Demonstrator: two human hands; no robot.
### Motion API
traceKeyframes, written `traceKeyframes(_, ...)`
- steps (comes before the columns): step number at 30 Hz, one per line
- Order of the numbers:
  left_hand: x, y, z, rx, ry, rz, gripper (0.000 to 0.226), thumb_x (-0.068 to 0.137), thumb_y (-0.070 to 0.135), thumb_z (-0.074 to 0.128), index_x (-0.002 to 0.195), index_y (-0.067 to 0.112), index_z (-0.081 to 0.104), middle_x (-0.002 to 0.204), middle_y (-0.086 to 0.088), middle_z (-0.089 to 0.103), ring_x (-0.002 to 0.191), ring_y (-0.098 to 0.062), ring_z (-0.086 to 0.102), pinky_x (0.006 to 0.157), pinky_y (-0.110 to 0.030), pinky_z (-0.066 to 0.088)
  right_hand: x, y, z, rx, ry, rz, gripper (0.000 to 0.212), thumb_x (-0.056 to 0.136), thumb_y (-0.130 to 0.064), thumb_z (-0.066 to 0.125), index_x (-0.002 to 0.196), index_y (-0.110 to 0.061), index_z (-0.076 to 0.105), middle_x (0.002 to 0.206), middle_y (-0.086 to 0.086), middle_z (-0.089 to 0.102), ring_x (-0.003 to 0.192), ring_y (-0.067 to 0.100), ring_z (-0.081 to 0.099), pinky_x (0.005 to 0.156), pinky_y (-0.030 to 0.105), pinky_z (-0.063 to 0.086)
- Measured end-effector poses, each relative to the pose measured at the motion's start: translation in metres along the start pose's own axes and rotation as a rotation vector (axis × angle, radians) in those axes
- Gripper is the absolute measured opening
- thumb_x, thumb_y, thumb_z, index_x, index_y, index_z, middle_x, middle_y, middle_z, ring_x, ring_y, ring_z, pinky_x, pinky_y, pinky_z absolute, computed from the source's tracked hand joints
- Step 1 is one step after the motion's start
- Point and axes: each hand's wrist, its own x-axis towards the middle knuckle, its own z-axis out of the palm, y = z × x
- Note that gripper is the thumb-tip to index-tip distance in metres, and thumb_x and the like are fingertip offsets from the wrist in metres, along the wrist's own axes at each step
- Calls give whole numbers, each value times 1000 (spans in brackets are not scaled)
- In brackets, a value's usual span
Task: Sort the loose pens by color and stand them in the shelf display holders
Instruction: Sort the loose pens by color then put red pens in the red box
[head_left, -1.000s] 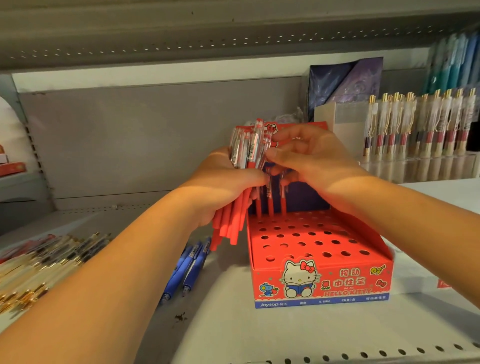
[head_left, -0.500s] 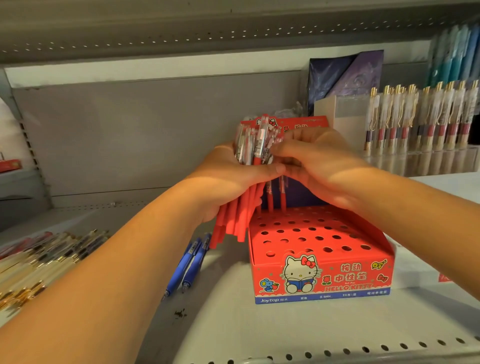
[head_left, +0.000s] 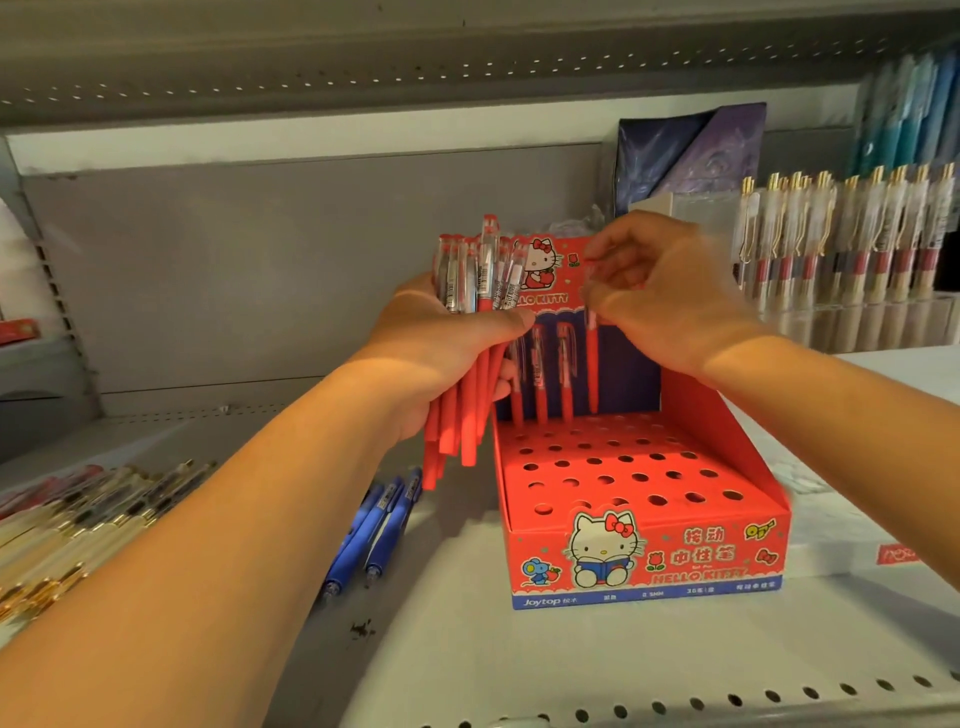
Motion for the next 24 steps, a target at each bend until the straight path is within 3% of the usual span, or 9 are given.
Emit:
traceKeyframes(4,-1,0,0,13,-4,-1,22,77,14,83,82,20,63,57,-4,69,51,-18,68,49,-29,55,0,2,0,-4,-15,11,28,79,-3,72,84,-30,65,81,-1,69,73,14,67,77,39,60)
traceKeyframes(7,-1,0,0,15,-13,-4,22,77,14,83,83,19,63,57,-5,69,50,-19,67,49,-29,55,3,1,-3,0,0,18,25,79,-4,73,86,-27,67,82,0,70,78,20,70,77,46,59)
traceKeyframes(13,-1,0,0,26,-17,-8,21,77,14,83,83,19,64,58,-6,69,51,-19,68,49,-29,55,5,4,-9,-87,1,3,21,80,-7,74,93,-22,69,86,-4,69,78,12,68,74,39,61)
traceKeyframes(20,-1,-1,0,30,-29,-12,22,77,14,84,85,16,64,58,-7,69,52,-19,68,50,-29,56,5,3,-7,-94,-11,32,20,79,-9,75,87,-27,70,82,-9,70,77,8,68,74,35,61)
traceKeyframes(24,-2,0,0,34,-45,-15,22,77,15,83,84,15,63,59,-8,69,52,-20,68,50,-29,56,4,10,-5,-199,-171,94,24,81,-1,68,89,-24,68,83,-6,68,78,9,67,80,35,59)
